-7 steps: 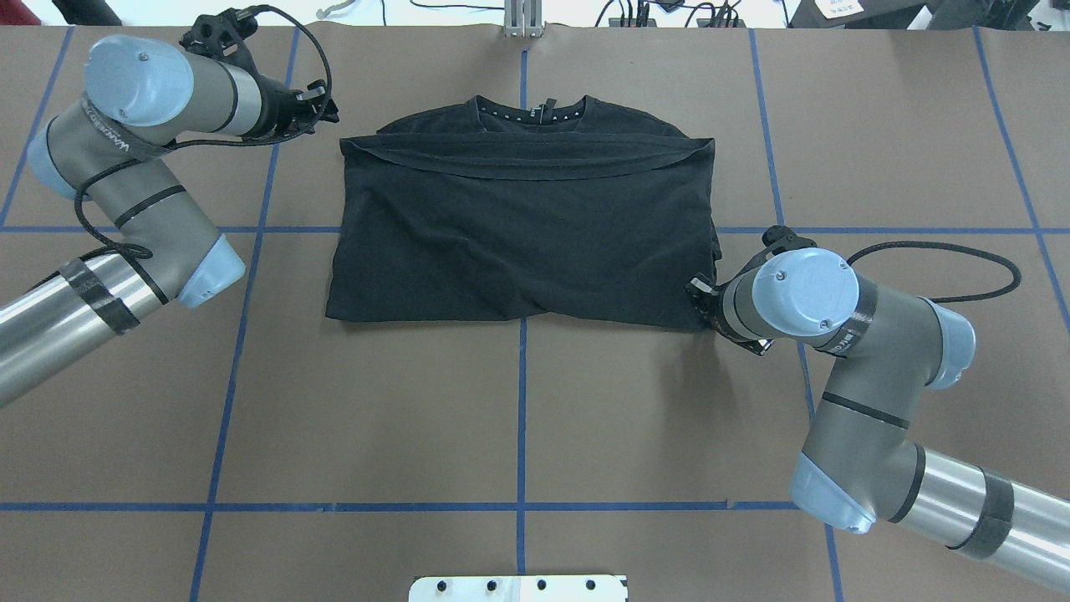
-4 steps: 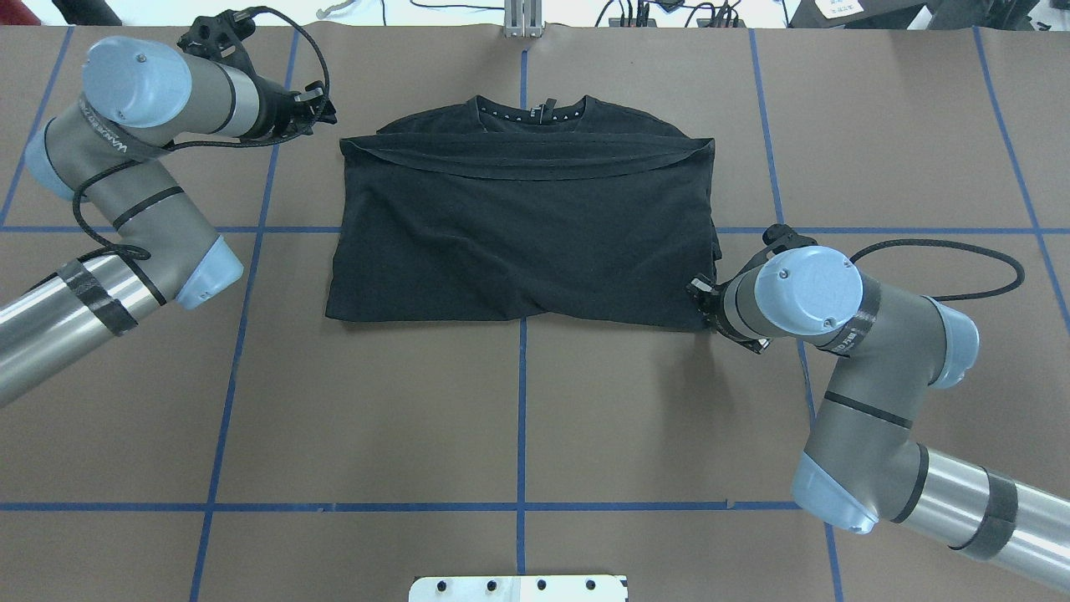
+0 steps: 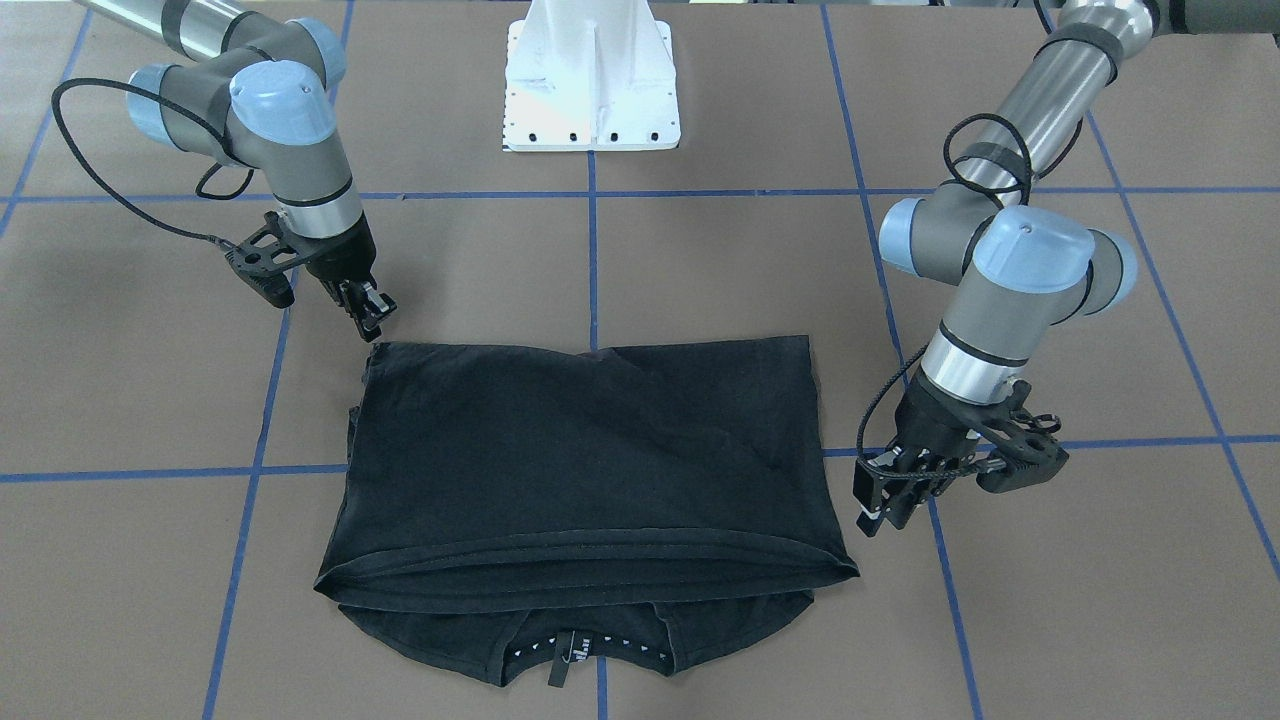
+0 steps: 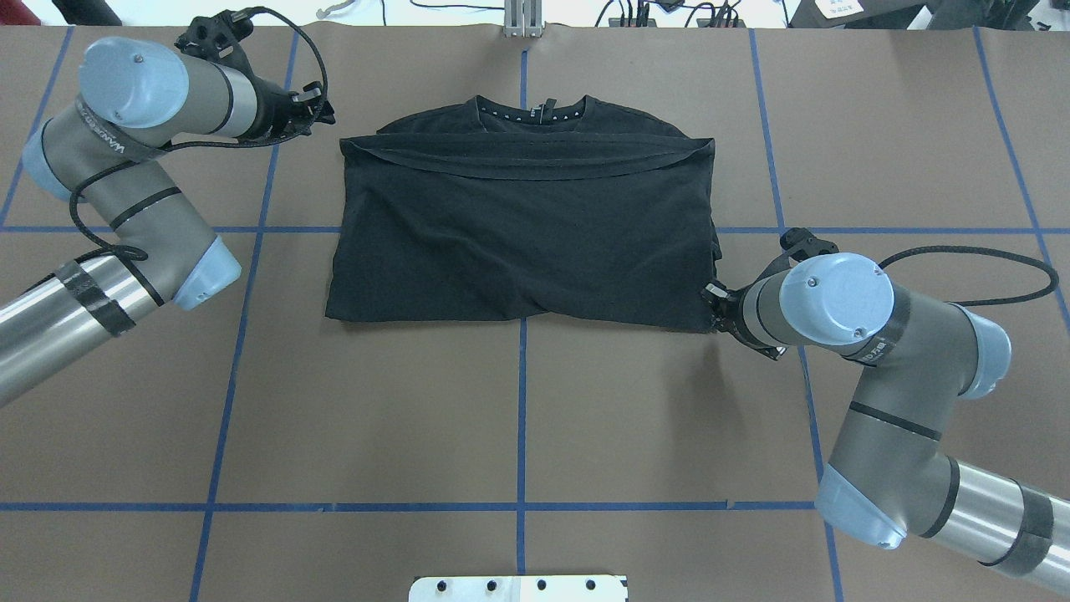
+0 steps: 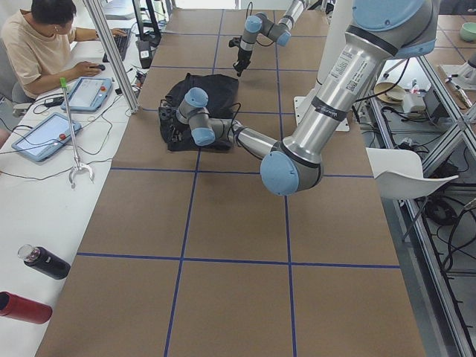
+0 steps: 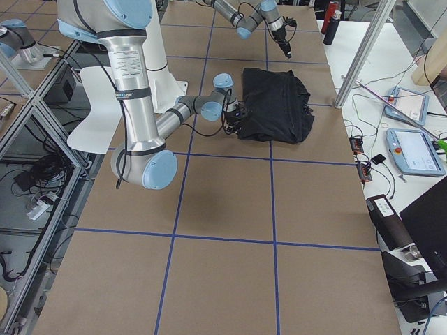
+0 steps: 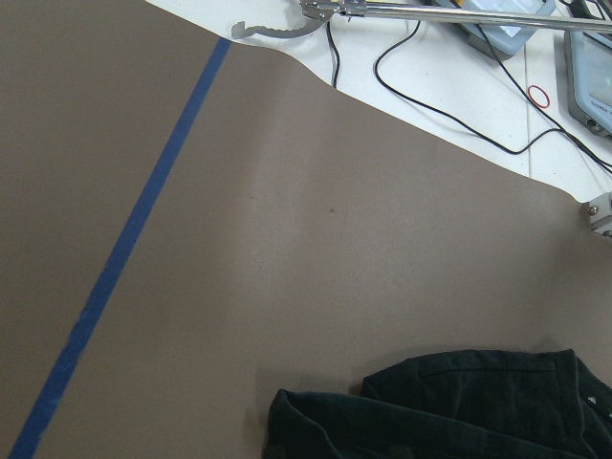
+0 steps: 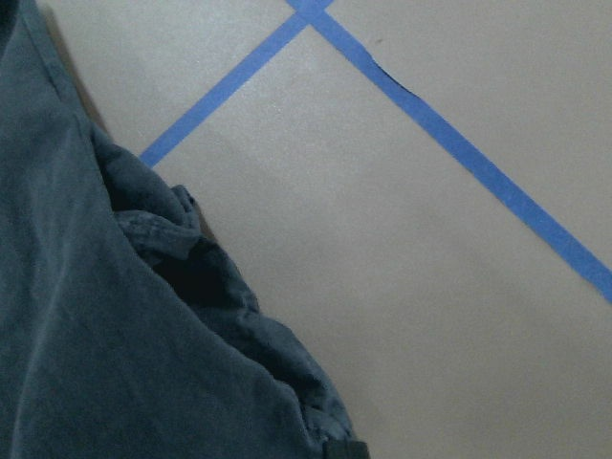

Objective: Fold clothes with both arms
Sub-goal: 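Grasp the folded shirt's side edge with the right gripper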

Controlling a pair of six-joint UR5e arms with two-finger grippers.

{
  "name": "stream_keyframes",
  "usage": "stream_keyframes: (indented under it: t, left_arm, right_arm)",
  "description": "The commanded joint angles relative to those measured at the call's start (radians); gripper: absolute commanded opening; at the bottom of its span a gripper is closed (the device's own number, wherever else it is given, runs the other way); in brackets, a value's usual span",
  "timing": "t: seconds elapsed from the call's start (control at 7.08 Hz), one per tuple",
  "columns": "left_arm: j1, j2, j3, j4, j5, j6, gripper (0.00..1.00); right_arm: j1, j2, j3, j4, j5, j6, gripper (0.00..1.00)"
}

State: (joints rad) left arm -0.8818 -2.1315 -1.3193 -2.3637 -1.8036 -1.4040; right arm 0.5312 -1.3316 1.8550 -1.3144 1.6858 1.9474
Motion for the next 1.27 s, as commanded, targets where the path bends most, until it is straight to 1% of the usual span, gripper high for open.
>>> stream_keyframes:
  t: [0.0, 0.14, 0.71, 1.13]
  left_arm:
    - [0.000, 0.001, 0.000, 0.000, 0.001, -0.001, 0.47]
    - [0.000, 0.001, -0.001, 0.000, 0.001, -0.001, 0.47]
    - [0.001, 0.001, -0.001, 0.000, 0.003, -0.021, 0.47]
    - [0.000, 0.015, -0.020, 0.000, 0.003, -0.021, 0.47]
  right_arm:
    - [0.009, 0.038, -0.029, 0.000, -0.008, 0.004, 0.65]
    - [0.012, 0.049, -0.060, 0.000, -0.006, 0.001, 0.67]
    - [0.010, 0.054, -0.080, 0.000, -0.006, -0.005, 0.66]
    - [0.010, 0.060, -0.088, 0.001, -0.006, -0.001, 0.50]
